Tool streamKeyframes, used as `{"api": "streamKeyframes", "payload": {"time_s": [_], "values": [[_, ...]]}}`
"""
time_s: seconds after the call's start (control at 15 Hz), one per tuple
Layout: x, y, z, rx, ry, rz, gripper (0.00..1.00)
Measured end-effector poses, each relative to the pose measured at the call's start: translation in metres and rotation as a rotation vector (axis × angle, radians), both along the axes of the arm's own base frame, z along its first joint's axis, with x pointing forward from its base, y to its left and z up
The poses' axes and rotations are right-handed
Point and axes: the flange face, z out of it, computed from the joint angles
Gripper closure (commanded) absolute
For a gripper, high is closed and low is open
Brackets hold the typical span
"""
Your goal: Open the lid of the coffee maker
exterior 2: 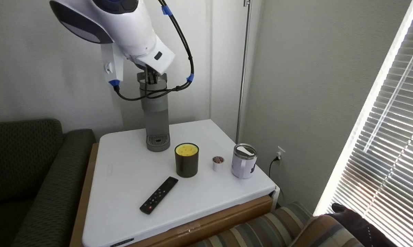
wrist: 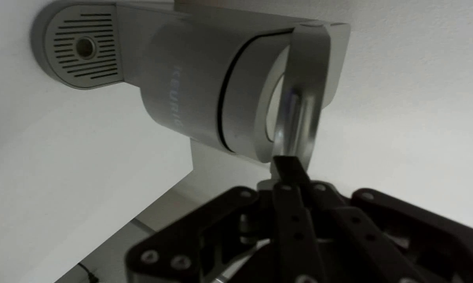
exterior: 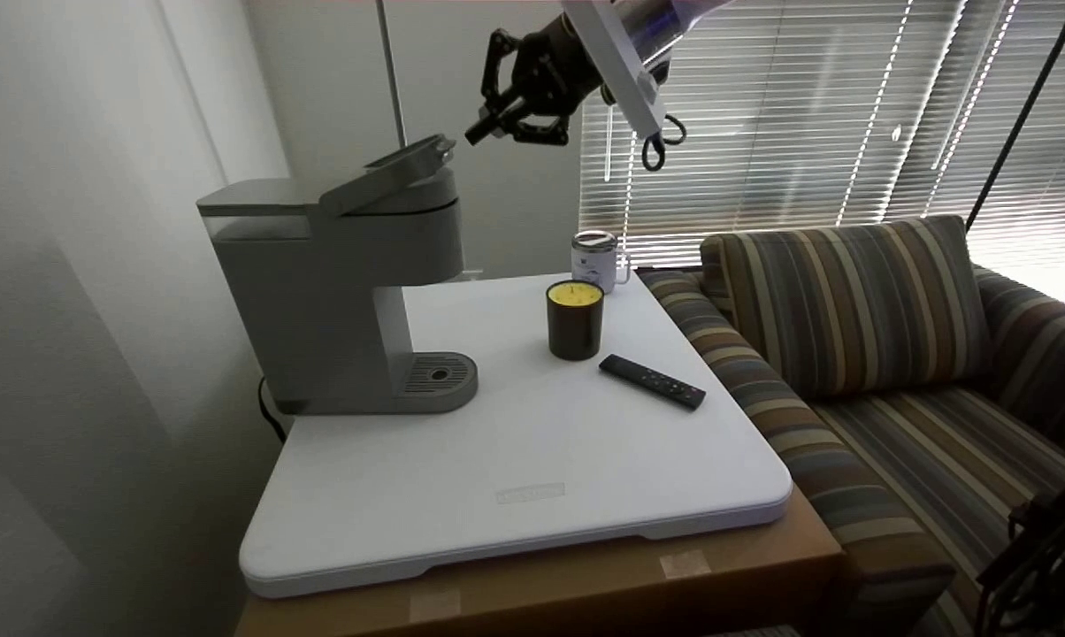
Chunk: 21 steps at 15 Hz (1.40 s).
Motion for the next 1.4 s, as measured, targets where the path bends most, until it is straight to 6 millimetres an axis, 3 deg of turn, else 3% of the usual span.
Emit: {"api": "streamKeyframes", "payload": {"time_s": [0.47, 1.4], "values": [[-0.013, 0.003, -0.022, -0.025, 0.072, 0.000, 1.00], [-0.010, 0.005, -0.020, -0.016, 0.064, -0.003, 1.00]]}}
